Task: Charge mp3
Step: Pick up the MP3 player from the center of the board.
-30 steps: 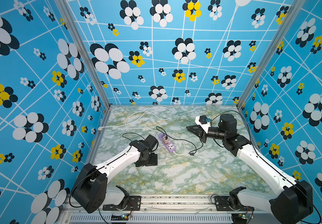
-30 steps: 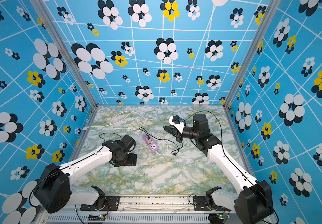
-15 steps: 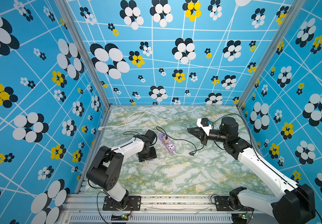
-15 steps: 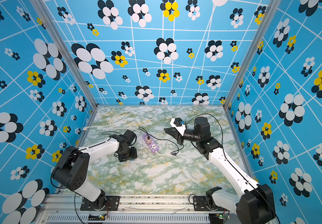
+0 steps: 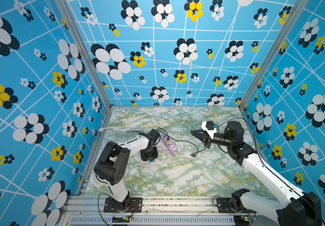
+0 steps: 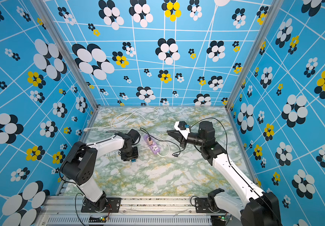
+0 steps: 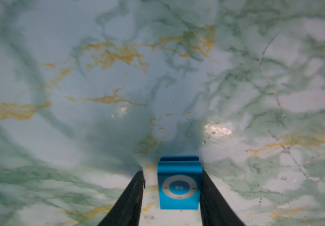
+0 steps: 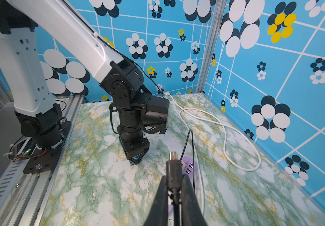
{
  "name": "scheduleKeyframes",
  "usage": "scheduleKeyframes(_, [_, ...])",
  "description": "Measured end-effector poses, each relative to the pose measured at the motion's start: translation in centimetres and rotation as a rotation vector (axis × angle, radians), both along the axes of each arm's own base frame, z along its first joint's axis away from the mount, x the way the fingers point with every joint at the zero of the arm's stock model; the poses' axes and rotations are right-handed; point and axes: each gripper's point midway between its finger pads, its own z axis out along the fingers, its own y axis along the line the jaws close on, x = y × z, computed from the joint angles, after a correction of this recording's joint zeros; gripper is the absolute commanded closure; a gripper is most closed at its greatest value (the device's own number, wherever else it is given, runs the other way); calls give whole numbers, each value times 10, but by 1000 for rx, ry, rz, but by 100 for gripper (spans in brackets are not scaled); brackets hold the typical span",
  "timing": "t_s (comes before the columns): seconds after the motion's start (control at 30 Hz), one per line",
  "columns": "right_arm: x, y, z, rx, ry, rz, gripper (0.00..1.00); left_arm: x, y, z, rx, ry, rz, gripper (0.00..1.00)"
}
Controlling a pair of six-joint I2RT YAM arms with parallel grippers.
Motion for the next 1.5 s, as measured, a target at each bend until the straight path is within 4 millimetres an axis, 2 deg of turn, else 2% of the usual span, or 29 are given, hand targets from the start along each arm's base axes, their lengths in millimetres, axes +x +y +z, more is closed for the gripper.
scheduleKeyframes(0.23, [-1, 0, 1, 5, 2, 9, 99, 1, -3, 0, -15, -2, 16, 45])
scheduleKeyframes(0.43, [-2, -1, 1, 7, 3, 14, 99, 3, -1, 1, -27, 3, 57, 53])
scheduleKeyframes(0.63, [-3, -1, 2, 9, -1, 17, 99, 3, 0, 1, -25, 2, 81, 56])
scheduleKeyframes(0.7, [-4, -1, 3, 10, -4, 19, 99, 3, 0, 0, -24, 2, 93, 61])
scheduleKeyframes(0.77, [-5, -1, 4, 11, -6, 21, 99, 5, 0, 0, -28, 1, 105, 62])
scheduleKeyframes(0.87, [-5, -1, 5, 13, -8, 23, 99, 13, -4, 1, -37, -8, 114, 64])
scheduleKeyframes(0.97, [-6, -1, 5, 13, -9, 25, 99, 19, -7, 2, -46, -18, 115, 72])
scheduleKeyframes(1.13, [-8, -1, 6, 15, -11, 30, 99, 20, -11, 3, -73, -35, 117, 75])
scheduleKeyframes(1.2, [-9, -1, 5, 13, -2, 36, 99, 23, -20, 6, -139, -67, 94, 75])
scheduleKeyframes(1.27, [-11, -1, 4, 11, 8, 43, 99, 24, -37, 17, -248, -109, 45, 74])
scheduleKeyframes(1.33, [-14, 0, 3, 12, 15, 58, 99, 27, -58, 44, -397, -184, -30, 75])
scheduleKeyframes(1.43, [-24, 0, 3, 6, 21, 90, 99, 31, -90, 113, -623, -349, -178, 77])
scheduleKeyframes(1.5, [-33, 0, -1, -19, 16, 112, 99, 25, -107, 164, -753, -466, -303, 77])
